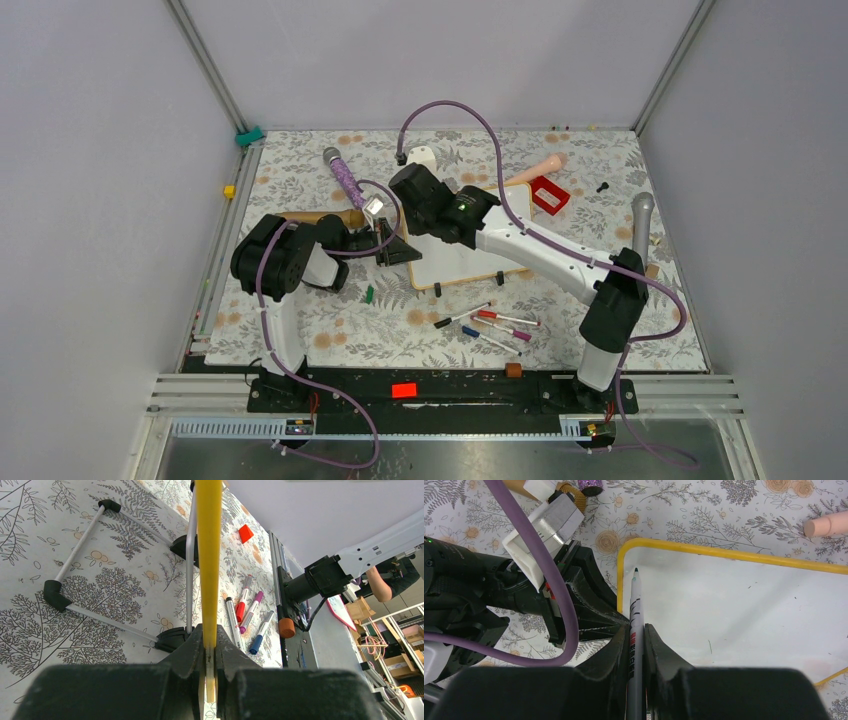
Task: Write a sentence on the whiteboard
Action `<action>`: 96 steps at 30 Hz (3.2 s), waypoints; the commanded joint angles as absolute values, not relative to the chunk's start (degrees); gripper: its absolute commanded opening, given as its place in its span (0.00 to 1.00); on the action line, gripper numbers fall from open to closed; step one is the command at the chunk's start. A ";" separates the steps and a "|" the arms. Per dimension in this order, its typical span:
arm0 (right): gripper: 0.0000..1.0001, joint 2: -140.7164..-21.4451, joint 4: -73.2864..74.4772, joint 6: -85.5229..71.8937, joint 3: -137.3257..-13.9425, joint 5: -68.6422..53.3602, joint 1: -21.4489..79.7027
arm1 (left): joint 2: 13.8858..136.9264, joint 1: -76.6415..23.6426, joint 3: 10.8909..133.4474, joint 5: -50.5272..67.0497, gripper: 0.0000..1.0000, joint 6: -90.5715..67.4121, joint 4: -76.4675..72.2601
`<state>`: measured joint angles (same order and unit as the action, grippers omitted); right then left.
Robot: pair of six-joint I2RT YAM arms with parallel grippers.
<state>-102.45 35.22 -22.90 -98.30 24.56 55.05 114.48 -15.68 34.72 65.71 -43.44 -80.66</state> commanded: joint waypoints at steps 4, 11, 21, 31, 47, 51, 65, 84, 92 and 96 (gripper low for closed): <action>0.00 -103.39 34.05 -22.39 -100.90 26.29 54.36 | 112.12 -16.31 34.35 67.86 0.00 -43.02 -84.73; 0.00 -103.49 34.20 -22.50 -100.23 27.66 54.23 | 111.93 -16.32 34.19 67.94 0.00 -42.80 -84.73; 0.00 -102.06 35.79 -22.99 -98.23 30.19 53.36 | 112.00 -16.29 34.21 67.97 0.00 -42.80 -84.73; 0.00 -100.81 36.59 -23.53 -97.07 31.68 52.81 | 111.92 -16.28 34.24 67.86 0.00 -42.73 -84.73; 0.00 -92.73 28.49 -21.38 -90.56 28.31 52.65 | 111.92 -16.39 34.31 67.83 0.00 -42.80 -84.73; 0.00 -92.89 28.24 -21.59 -90.27 25.75 52.65 | 111.94 -16.36 34.37 67.91 0.00 -42.80 -84.72; 0.00 -98.19 30.15 -21.08 -93.86 22.61 52.65 | 111.87 -16.37 34.42 67.86 0.00 -42.89 -84.73; 0.00 -99.69 31.09 -20.87 -94.71 24.15 52.65 | 111.90 -16.37 34.54 67.94 0.00 -42.89 -84.73; 0.00 -99.38 31.67 -21.57 -92.81 23.47 52.65 | 111.92 -16.30 34.46 67.99 0.00 -42.89 -84.73; 0.00 -97.74 32.23 -23.32 -90.50 21.90 52.73 | 111.90 -16.29 34.49 68.02 0.00 -42.89 -84.74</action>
